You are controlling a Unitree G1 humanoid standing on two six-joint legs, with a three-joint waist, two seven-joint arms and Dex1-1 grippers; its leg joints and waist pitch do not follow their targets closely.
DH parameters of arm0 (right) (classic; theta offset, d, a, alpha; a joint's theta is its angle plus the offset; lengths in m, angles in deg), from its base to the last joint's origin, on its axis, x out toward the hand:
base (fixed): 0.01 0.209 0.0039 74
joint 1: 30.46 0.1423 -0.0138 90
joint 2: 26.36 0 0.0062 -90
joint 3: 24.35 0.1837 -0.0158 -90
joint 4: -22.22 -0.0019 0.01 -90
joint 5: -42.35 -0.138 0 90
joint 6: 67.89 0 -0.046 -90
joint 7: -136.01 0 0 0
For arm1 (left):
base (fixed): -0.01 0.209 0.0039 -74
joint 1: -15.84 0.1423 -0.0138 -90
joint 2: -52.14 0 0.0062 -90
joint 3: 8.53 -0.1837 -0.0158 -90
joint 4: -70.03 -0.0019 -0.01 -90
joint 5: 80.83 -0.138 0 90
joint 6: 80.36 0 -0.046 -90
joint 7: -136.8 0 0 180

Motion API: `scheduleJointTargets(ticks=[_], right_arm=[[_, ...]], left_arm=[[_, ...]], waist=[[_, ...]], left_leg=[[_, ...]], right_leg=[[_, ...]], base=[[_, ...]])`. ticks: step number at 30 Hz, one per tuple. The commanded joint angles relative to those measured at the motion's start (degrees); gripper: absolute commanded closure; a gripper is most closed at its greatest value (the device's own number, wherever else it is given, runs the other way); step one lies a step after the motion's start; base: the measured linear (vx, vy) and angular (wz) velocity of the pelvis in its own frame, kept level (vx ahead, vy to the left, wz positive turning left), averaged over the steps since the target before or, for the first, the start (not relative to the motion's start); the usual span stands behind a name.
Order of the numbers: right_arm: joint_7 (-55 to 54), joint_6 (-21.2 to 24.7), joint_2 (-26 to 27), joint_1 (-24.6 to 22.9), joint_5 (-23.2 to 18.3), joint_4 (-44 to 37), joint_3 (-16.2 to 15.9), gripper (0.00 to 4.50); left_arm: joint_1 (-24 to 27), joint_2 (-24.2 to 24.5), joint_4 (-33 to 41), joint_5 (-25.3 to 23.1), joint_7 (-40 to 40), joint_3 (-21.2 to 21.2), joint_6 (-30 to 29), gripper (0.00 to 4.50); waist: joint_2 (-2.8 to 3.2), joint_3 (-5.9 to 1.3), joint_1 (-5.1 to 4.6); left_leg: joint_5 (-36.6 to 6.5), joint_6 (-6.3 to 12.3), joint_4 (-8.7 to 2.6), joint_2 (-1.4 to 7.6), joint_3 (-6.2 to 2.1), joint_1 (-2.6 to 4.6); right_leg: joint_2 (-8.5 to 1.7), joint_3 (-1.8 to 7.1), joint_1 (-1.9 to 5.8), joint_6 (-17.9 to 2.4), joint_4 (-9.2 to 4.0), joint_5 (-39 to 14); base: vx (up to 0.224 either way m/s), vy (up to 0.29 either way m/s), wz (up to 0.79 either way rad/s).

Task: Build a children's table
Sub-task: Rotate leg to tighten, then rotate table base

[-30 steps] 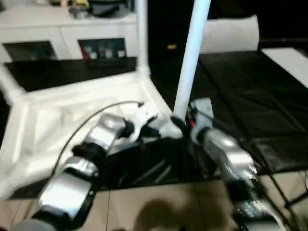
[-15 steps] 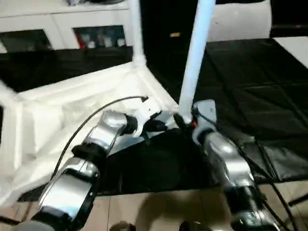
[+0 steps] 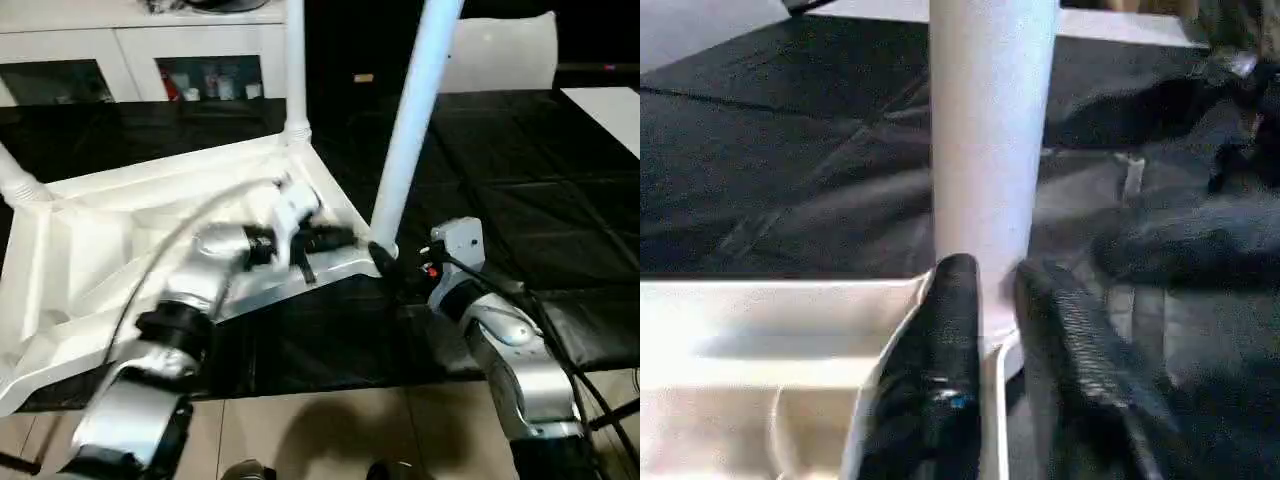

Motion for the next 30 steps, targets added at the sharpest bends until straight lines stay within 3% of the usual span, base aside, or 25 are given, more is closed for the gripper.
scheduleJointTargets(ticks=[1,2,3,4,5,6,7,8,10,12,13,14,15,16,17,18,19,20,21,22,23,26,30], right_arm=[[1.27,2.33,-0.45,-0.86,-1.46,-2.77,-1.14,0.0],[1.78,2.86,-0.58,-1.02,-1.79,-3.39,-1.59,0.0],[3.73,4.18,-0.77,-1.26,-2.89,-4.67,-3.45,0.0],[4.57,4.72,-0.72,-1.36,-3.33,-5.17,-4.27,0.0],[5.4,5.25,-0.08,-0.94,-3.6,-5.26,-5.89,0.0],[5.4,5.25,-0.08,-0.94,-3.6,-5.26,-5.89,0.0],[5.7,5.47,0.39,-0.56,-3.95,-5.05,-6.39,0.0],[6.03,5.66,0.98,0.48,-3.87,-4.13,-7.36,0.0],[6.52,5.77,1.3,1.71,-3.6,-2.96,-8.47,0.0],[5.96,5.82,1.9,2.67,-3.35,-1.75,-8.37,0.0],[5.43,6.26,2.71,3.65,-3.41,-0.52,-8.13,0.0],[5.09,5.76,3.57,5.81,-2.65,2.56,-8.66,0.0],[4.97,5.66,3.96,7.06,-2.19,4.61,-9.1,0.0],[4.58,5.29,4.42,8.42,-1.52,6.87,-9.49,0.0],[4.26,5.21,4.72,9.27,-1.18,8.22,-9.74,0.0],[4.26,5.21,4.72,9.27,-1.18,8.22,-9.74,0.0],[2.58,4.65,6.17,12.22,-0.31,13.17,-9.53,0.0],[1.06,4.1,7.32,14.85,0.29,17.58,-9.28,0.0],[1.06,4.1,7.32,14.85,0.29,17.58,-9.28,0.0],[-0.99,2.83,8.11,17.06,1.26,21.41,-8.95,0.0],[-2.58,2.05,8.8,18.85,1.69,24.52,-8.42,0.0],[-7.26,-0.19,10.74,23.37,1.64,32.67,-5.5,0.0],[-18.62,-5.17,11.87,28.72,1.02,44.17,1.02,0.0]], left_arm=[[2.84,2.61,3.85,0.07,0.57,0.89,-3.96,3.47],[3.86,3.56,5.48,0.1,0.7,1.08,-5.13,3.32],[7.93,7.02,11.74,0.6,1.4,1.94,-9.31,3.32],[9.97,8.62,14.95,1.05,1.65,2.33,-11.36,3.18],[14.4,11.9,22.15,2.46,2.01,3.87,-16.55,3.13],[14.4,11.9,22.15,2.46,2.01,3.87,-16.55,3.1],[16.2,13.22,25.03,3.01,2.11,4.6,-18.75,3.01],[19.74,15.83,30.63,4.45,2.5,5.9,-23.34,2.87],[23.93,18.8,36.88,5.95,2.67,7.12,-28.09,2.72],[25.9,19.93,39.42,6.75,2.84,7.58,-30.08,2.66],[27.67,20.71,41.71,7.34,2.72,7.92,-31.74,2.66],[30.4,21.09,45.21,7.6,1.29,8.16,-35.02,2.37],[31.45,20.91,46.56,7.27,0.26,7.8,-36.44,2.37],[32.29,20.61,47.63,6.88,-0.74,7.39,-37.63,2.37],[32.96,20.6,48.82,6.89,-1.55,7.19,-38.9,2.3],[32.96,20.6,48.82,6.89,-1.55,7.19,-38.9,2.25],[33.9,19.44,49.98,6.27,-4.31,6.96,-41.14,2.12],[34.67,18.59,51.3,6.08,-6.92,6.77,-43.56,2.12],[34.67,18.59,51.3,6.08,-6.92,6.77,-43.56,2.12],[35.22,18.22,51.79,5.61,-8.55,6.47,-44.95,2.12],[35.63,18.2,51.94,4.9,-9.68,6.05,-45.76,2.12],[36.65,18.07,52.53,3.32,-12.8,5.41,-47.98,2.12],[37.59,18.98,50.97,-0.6,-17.94,3.97,-47.09,2.12]], waist=[[-0.42,-4.09,0.32],[-0.23,-4.08,0.26],[-0.15,-4.01,0.2],[-0.1,-3.98,-0.04],[0.12,-3.95,-0.27],[0.38,-3.94,-0.65],[0.4,-3.8,-0.7],[0.41,-3.97,-0.7],[0.41,-3.65,-0.68],[0.5,-3.28,-0.45],[0.19,-3.19,-0.28],[0.55,-3.08,-0.22],[0.39,-2.72,-0.43],[0.82,-2.88,-0.44],[0.63,-2.67,-0.62],[0.96,-2.85,-0.49],[1.2,-2.94,-0.47],[1.05,-3.02,-0.83],[0.99,-3.07,-0.95],[1.43,-3.23,-0.69],[1.27,-3.2,-0.96],[1.28,-3.62,-1.45],[1.5,-3.62,-1.27]], left_leg=[[-11.93,2.66,-4.5,3.23,-1.29,0.05],[-12.99,2.2,-4.58,3.24,-1.29,0.53],[-13.08,2.18,-4.63,3.19,-1.25,0.55],[-13.23,1.69,-5.04,3.66,-1.67,0.17],[-15.02,1.28,-5.03,3.66,-1.57,0.78],[-14.64,0.7,-5.21,3.94,-1.74,0.58],[-15.28,0.64,-5.17,3.75,-1.47,0.86],[-15.53,-0.07,-5.09,3.94,-1.64,1.01],[-16.53,-0.23,-5.39,3.94,-1.52,1.08],[-19.19,-0.74,-5.45,3.69,-1.55,1.39],[-19.83,-0.8,-5.43,3.59,-1.43,1.64],[-21.26,-1.43,-5.54,3.57,-1.73,1.6],[-23.14,-1.76,-5.7,3.54,-1.82,1.73],[-23.87,-2.18,-5.57,3.47,-1.95,2.03],[-25.12,-2.26,-5.56,3.23,-1.91,2.31],[-25.17,-2.4,-5.39,3.17,-1.9,2.53],[-24.56,-2.43,-5.46,3.18,-2.02,2.31],[-24.78,-2.69,-5.57,3.26,-2.2,2.07],[-24.61,-2.79,-5.55,3.22,-2.29,1.99],[-23.19,-2.65,-5.44,3.12,-2.17,2.04],[-22.95,-2.71,-5.45,3.14,-2.14,1.93],[-19.68,-2.14,-5.23,2.9,-1.9,1.56],[-19.58,-2.29,-5.14,2.93,-1.67,1.9]], right_leg=[[-4.01,4.03,4.06,-6.1,-4.95,-21.48],[-4.03,4.02,3.9,-5.33,-5.26,-23.74],[-3.89,4.02,3.77,-4.99,-5.49,-24.39],[-3.93,4.11,4.12,-5.34,-4.88,-23.07],[-3.73,4.0,3.59,-4.99,-5.18,-24.7],[-3.8,4.25,3.69,-6.18,-4.67,-22.69],[-3.39,4.2,3.29,-6.23,-4.97,-23.17],[-3.71,4.39,3.46,-7.44,-4.33,-21.63],[-3.28,4.42,3.24,-7.88,-4.34,-21.67],[-3.26,4.41,2.99,-7.15,-4.81,-24.96],[-3.22,4.39,2.81,-6.53,-5.18,-26.41],[-3.52,4.45,2.99,-6.17,-5.09,-28.16],[-3.41,4.34,2.88,-5.09,-5.62,-30.86],[-3.45,4.3,2.85,-4.83,-5.46,-31.44],[-3.27,4.22,2.61,-3.89,-6.11,-33.51],[-3.41,4.32,2.57,-3.67,-6.11,-33.61],[-3.42,4.42,2.74,-3.69,-6.0,-32.71],[-3.24,4.39,2.97,-4.15,-5.75,-31.61],[-3.2,4.45,3.04,-4.54,-5.59,-30.97],[-3.13,4.91,2.98,-4.86,-5.52,-29.32],[-2.96,5.08,2.84,-5.53,-5.28,-28.22],[-2.77,5.26,3.28,-7.65,-4.56,-23.21],[-2.46,5.18,3.1,-8.68,-4.32,-20.86]], base=[[0.0,0.0,0.0],[0.0,0.0,0.0],[0.0,0.0,0.0],[0.0,0.0,0.0],[0.0,0.0,0.0],[0.0,0.0,0.0],[0.0,0.0,0.0],[0.0,0.0,0.0],[0.0,0.0,0.0],[0.0,0.0,0.0],[0.0,0.0,0.0],[0.0,0.0,0.0],[0.0,0.0,0.0],[0.0,0.0,0.0],[0.0,0.0,0.0],[0.0,0.0,0.0],[0.0,0.0,0.0],[0.0,0.0,0.0],[0.0,0.0,0.0],[0.0,0.0,0.0],[0.0,0.0,0.0],[0.0,0.0,0.0],[0.0,0.0,0.0]])
